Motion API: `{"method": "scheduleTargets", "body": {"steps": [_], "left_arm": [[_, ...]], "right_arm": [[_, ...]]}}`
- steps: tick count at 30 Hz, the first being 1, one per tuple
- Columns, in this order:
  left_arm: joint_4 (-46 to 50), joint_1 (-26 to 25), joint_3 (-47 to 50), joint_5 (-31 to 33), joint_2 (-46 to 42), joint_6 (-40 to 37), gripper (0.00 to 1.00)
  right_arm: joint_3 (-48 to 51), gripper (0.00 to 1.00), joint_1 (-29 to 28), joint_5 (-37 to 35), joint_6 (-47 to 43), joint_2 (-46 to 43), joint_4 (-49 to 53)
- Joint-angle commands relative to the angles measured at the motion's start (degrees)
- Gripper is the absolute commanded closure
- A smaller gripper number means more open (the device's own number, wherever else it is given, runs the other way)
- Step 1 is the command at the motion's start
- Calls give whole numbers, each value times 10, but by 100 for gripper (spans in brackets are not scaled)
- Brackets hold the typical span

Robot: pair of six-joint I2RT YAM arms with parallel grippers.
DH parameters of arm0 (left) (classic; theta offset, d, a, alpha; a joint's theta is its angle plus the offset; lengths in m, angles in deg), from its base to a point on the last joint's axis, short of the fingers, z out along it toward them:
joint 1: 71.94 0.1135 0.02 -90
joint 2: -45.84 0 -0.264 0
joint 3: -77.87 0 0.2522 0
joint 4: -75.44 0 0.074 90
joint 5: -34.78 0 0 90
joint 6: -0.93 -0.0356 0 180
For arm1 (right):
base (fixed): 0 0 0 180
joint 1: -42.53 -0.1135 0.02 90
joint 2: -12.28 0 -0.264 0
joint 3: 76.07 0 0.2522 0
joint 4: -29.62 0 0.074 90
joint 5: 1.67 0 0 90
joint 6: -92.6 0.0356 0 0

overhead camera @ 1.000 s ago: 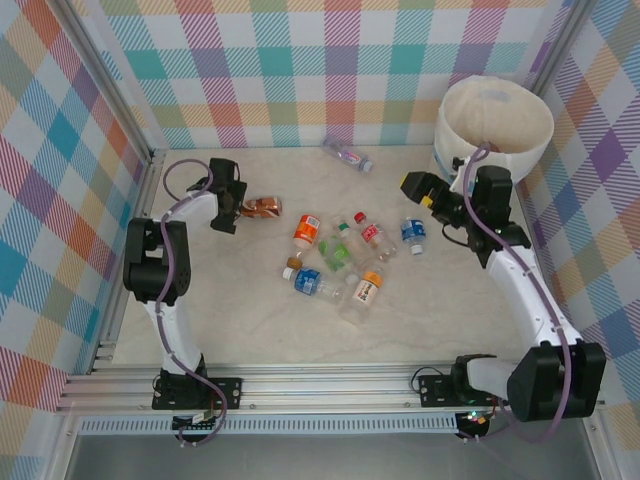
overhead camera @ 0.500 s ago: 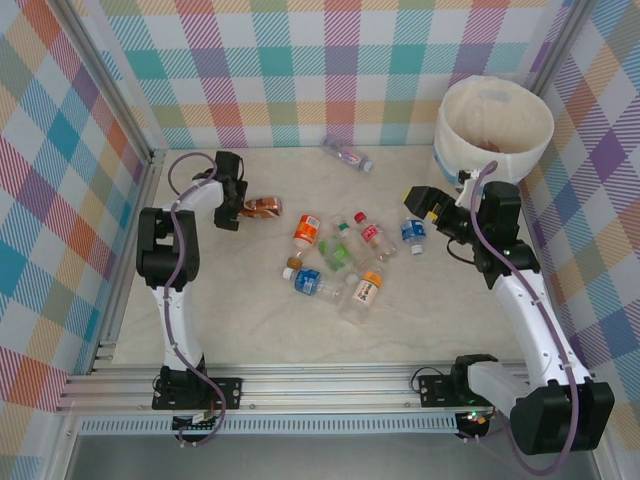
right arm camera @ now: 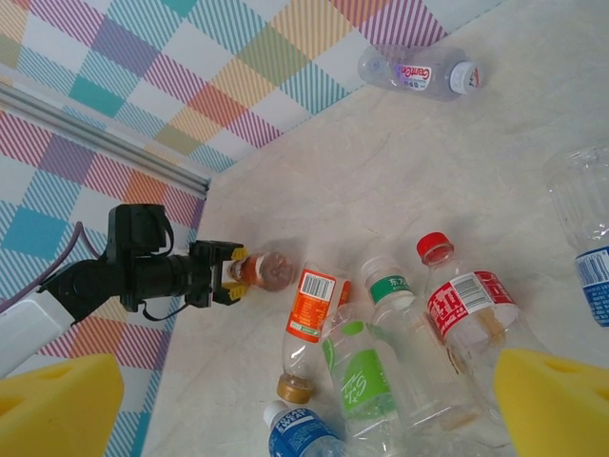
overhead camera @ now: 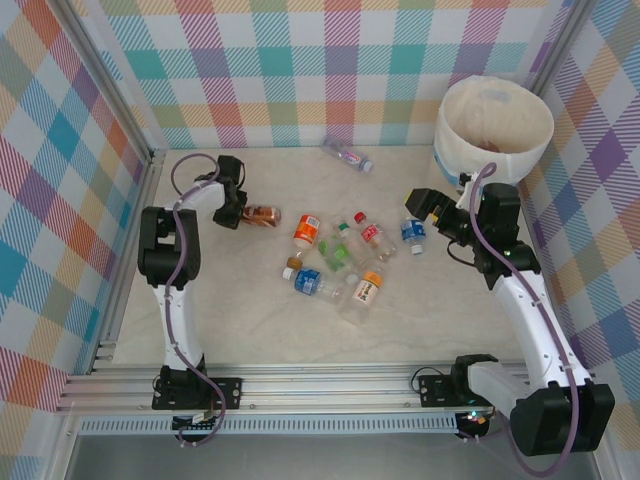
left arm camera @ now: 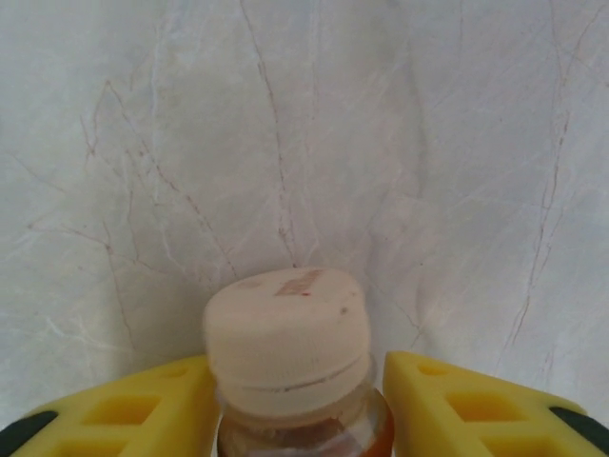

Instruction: Put the plastic bottles in the bin

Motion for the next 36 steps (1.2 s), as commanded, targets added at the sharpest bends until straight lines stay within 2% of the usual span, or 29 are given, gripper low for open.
{"method": "scheduleTargets", "body": {"steps": [1, 7, 12, 17, 18, 20, 21, 27, 36], "left_arm": [[-119, 7, 43, 2, -4, -82, 53], [-205, 7, 78, -31, -37, -187, 63], [-239, 7, 113, -43, -77, -229, 70], [-274, 7, 153, -85, -115, -274, 80], [-282, 7, 165, -96, -124, -280, 84], [-298, 7, 191, -110, -145, -284, 97], [-302, 7, 206, -114, -157, -284, 100], [-347, 2, 281, -172, -230, -289, 100], [-454, -37, 393, -311, -352, -309, 100]], "right_arm": [[-12, 0, -3, -1, -12, -8, 1], [-9, 0, -4, 6, -1, 4, -7], [-9, 0, -11, 18, 3, 17, -12], [5, 0, -24, 12, -1, 13, -6], [13, 0, -28, 14, 2, 10, -12], [29, 0, -38, 14, 12, 11, -29], [38, 0, -48, 12, 22, 12, -42], [86, 0, -140, -43, 44, 31, -125], [88, 0, -270, -83, 65, 142, -251]]}}
